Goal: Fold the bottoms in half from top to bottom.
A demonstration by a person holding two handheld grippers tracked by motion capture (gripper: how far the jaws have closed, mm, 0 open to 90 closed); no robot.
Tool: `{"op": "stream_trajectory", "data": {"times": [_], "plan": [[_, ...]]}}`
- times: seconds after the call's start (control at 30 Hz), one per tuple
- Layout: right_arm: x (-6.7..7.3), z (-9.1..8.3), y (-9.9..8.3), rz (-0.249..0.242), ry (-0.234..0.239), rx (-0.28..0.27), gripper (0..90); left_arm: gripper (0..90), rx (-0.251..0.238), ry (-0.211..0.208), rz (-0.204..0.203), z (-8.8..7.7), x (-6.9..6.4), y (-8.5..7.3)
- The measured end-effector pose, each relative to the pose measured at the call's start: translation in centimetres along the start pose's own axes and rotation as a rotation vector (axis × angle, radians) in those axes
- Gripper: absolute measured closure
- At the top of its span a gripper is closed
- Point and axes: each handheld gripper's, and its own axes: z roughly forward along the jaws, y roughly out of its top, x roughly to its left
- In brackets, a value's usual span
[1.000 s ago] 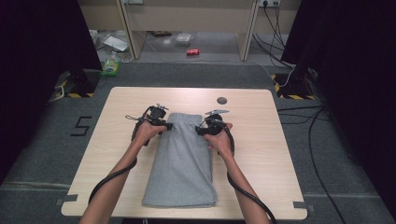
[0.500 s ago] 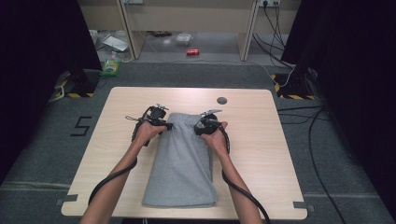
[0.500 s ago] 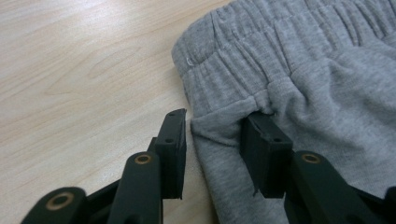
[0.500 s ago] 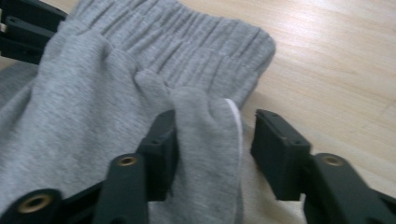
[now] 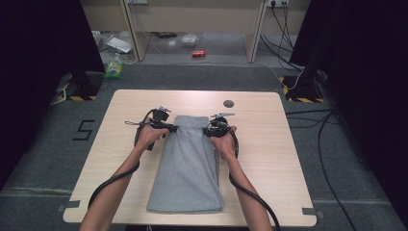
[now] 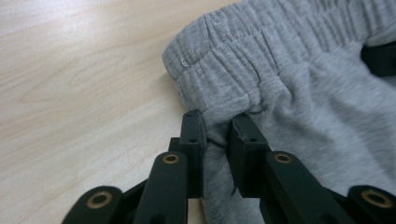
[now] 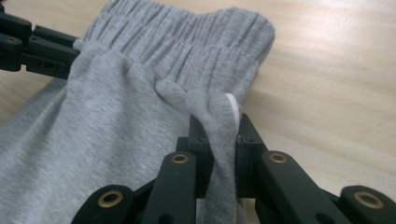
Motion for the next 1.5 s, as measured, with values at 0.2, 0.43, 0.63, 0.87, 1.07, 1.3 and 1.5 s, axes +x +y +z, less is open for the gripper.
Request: {"op": "stream_trajectory", "data": {"times": [0.2, 0.43, 0.63, 0.87, 1.07, 1.3, 1.5], "plan": [[-0.6, -1.2, 1.4, -0.008, -0.007, -0.053, 82.6, 79.0, -0.051, -0.011, 0.004, -1.3, -0.7, 2.2], [-0.6, -3.1, 3.9, -0.046, -0.016, -0.114, 82.9, 79.9, -0.131, -0.029, 0.032, -3.9, -1.4, 4.7], [0.0, -4.9, 4.2, -0.08, 0.005, -0.153, 83.0, 81.9, -0.174, -0.069, 0.09, -6.3, -2.0, 4.4], [1.3, -7.3, 3.1, -0.117, 0.062, -0.201, 83.2, 82.7, -0.206, -0.104, 0.121, -8.5, -2.7, 3.0], [2.9, -9.4, 2.0, -0.152, 0.091, -0.232, 83.4, 82.8, -0.243, -0.135, 0.159, -10.5, -3.6, 1.6], [4.0, -11.4, -0.3, -0.166, 0.126, -0.249, 83.4, 82.8, -0.274, -0.18, 0.228, -12.6, -5.3, -1.3], [5.3, -12.8, -3.0, -0.203, 0.159, -0.253, 83.3, 82.7, -0.295, -0.227, 0.253, -13.7, -6.2, -5.2]]}}
